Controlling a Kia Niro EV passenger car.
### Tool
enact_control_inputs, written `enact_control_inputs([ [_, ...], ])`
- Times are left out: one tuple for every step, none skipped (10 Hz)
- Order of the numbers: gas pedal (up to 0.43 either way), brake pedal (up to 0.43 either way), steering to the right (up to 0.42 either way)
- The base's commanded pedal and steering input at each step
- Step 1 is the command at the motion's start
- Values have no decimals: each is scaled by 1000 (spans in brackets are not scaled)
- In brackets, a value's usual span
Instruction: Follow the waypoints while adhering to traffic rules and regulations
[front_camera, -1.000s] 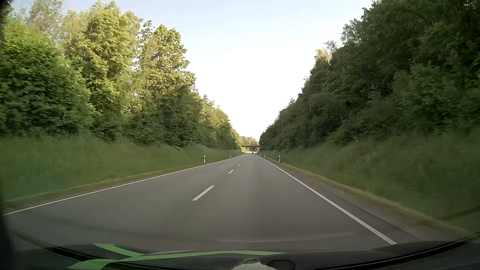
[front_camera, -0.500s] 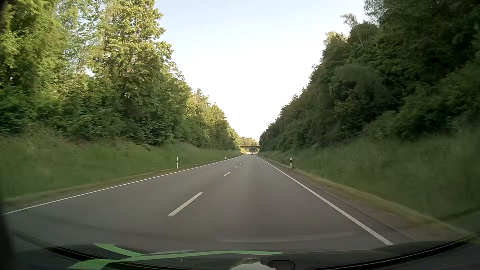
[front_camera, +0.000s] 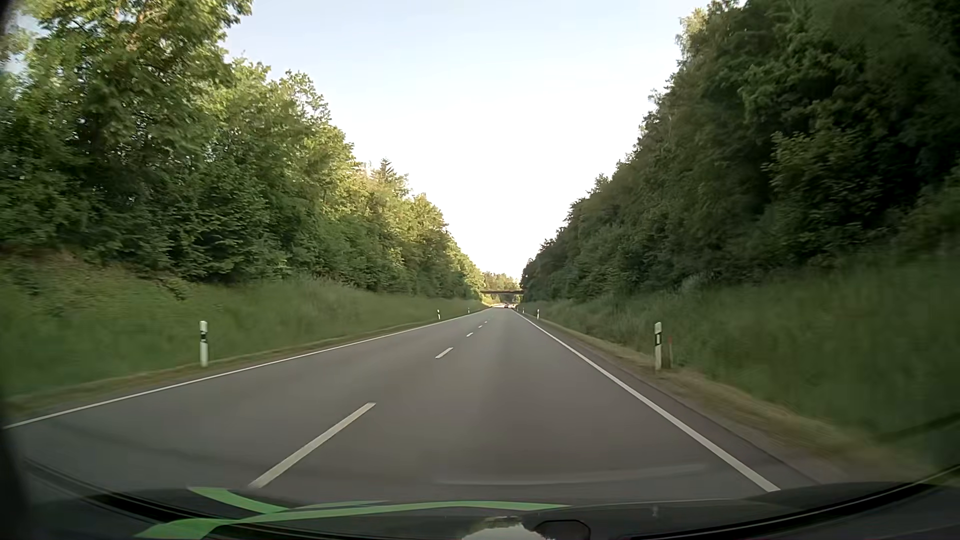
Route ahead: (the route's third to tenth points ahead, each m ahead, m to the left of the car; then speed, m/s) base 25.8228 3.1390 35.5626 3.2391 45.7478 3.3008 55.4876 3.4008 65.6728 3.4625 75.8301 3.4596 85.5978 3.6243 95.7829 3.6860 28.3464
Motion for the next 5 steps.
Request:
enact_control_inputs([
  [287, 0, -2],
  [287, 0, -2],
  [287, 0, -2],
  [287, 0, -2],
  [287, 0, -2],
])
